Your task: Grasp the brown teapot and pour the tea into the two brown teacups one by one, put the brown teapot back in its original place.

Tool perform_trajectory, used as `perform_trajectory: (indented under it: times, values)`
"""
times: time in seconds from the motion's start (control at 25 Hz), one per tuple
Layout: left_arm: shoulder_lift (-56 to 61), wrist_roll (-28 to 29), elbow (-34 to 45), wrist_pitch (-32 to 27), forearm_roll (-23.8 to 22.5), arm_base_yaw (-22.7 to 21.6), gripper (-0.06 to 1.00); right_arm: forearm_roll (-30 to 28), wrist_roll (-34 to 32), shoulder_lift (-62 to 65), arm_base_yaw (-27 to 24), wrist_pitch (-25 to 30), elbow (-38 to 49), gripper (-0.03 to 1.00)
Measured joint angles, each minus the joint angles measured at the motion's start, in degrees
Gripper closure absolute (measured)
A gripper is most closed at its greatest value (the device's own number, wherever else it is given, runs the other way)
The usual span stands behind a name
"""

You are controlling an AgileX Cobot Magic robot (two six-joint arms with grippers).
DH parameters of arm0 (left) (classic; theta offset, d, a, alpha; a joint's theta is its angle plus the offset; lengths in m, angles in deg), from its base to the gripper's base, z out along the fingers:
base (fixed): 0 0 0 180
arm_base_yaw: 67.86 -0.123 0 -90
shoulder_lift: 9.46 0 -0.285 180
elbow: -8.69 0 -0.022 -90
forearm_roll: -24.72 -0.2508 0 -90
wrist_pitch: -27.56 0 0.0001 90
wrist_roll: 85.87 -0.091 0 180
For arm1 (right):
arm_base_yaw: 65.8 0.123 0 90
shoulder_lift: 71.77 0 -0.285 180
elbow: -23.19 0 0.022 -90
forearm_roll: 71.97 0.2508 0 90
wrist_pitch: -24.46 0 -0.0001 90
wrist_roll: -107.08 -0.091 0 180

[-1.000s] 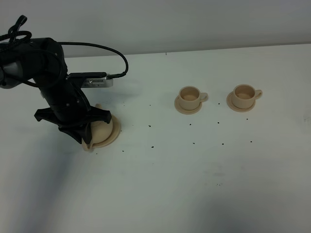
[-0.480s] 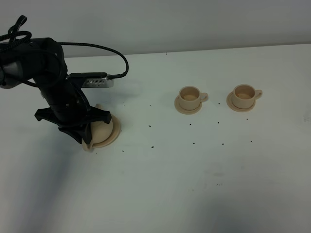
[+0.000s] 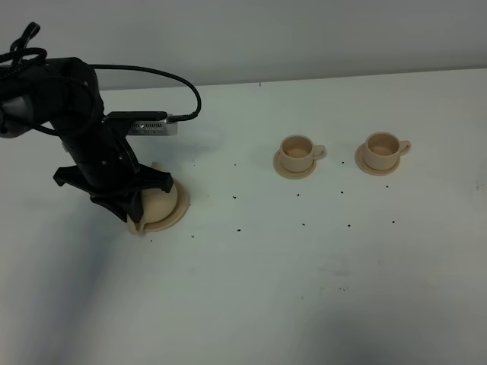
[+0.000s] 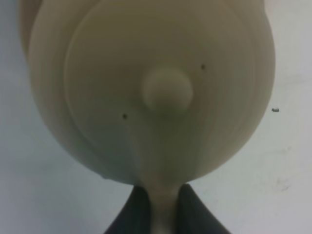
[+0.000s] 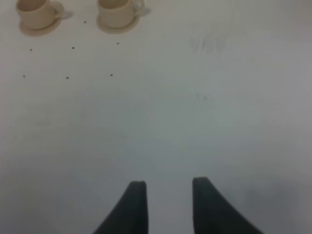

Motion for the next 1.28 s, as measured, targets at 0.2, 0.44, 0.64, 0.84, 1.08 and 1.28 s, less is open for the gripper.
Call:
perform_trajectory:
  times: [0.2, 0.44, 0.64, 0.84, 1.08, 1.28]
  values:
    - [0.58, -0.41, 0.0, 0.16, -0.07, 0.0, 0.82, 0.0, 0.0, 0.0, 0.0, 0.0, 0.0, 0.73]
    - [0.58, -1.3, 0.0, 0.16, -0.07, 0.0, 0.82, 0.0, 0.0, 0.0, 0.0, 0.0, 0.0, 0.73]
    - [2.19, -5.0, 0.0, 1.1, -0.07, 0.32, 0.82, 0.0, 0.0, 0.0, 0.0, 0.0, 0.0, 0.73]
    - [5.7, -11.89, 0.0, 3.05, 0.14, 0.5, 0.82, 0.0, 0.0, 0.0, 0.0, 0.0, 0.0, 0.73]
    - [7.54, -22.07, 0.0, 4.05, 0.43, 0.5, 0.82, 0.0, 0.0, 0.0, 0.0, 0.0, 0.0, 0.73]
    - [7.86, -33.24, 0.0, 4.86, 4.23, 0.5, 0.82, 0.0, 0.0, 0.0, 0.0, 0.0, 0.0, 0.73]
